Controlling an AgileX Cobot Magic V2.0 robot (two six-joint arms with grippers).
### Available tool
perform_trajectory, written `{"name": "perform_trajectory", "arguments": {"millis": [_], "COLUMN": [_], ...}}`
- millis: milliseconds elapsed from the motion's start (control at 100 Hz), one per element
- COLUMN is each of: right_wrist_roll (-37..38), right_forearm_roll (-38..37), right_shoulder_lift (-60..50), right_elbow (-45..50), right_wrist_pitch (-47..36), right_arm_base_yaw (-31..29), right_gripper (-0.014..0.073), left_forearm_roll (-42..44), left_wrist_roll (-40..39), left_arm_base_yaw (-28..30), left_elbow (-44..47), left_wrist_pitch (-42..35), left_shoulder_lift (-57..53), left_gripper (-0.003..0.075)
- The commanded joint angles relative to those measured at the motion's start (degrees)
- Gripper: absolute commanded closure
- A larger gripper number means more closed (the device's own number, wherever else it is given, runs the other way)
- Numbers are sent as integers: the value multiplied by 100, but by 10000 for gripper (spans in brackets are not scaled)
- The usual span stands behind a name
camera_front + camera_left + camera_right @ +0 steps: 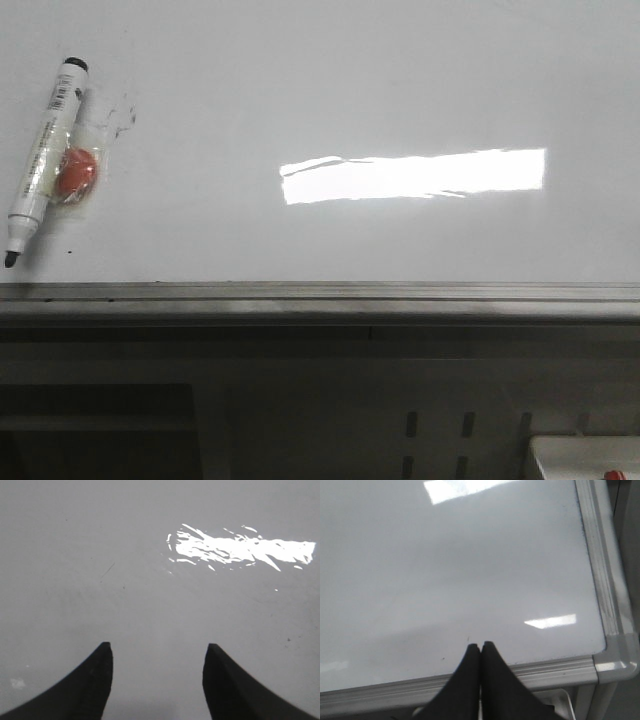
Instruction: Write number 4 on whiteboard
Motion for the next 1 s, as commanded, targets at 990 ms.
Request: {"name": "perform_trajectory", "arguments": {"millis": [990], "right_wrist_roll": [-31], "right_forearm_roll": [-4], "right_shoulder_lift": [84], "right_elbow": [-221], "right_wrist_pitch": [-486], "right_arm_base_yaw": [3], "right_gripper": [658], "left_forearm_roll": [-531], "left_wrist_roll": [-20], "left_arm_base_yaw": [-3336], "left_elbow": [-359], "left_wrist_pitch": [-2856], "left_shoulder_lift": [3578], "left_gripper": [430]}}
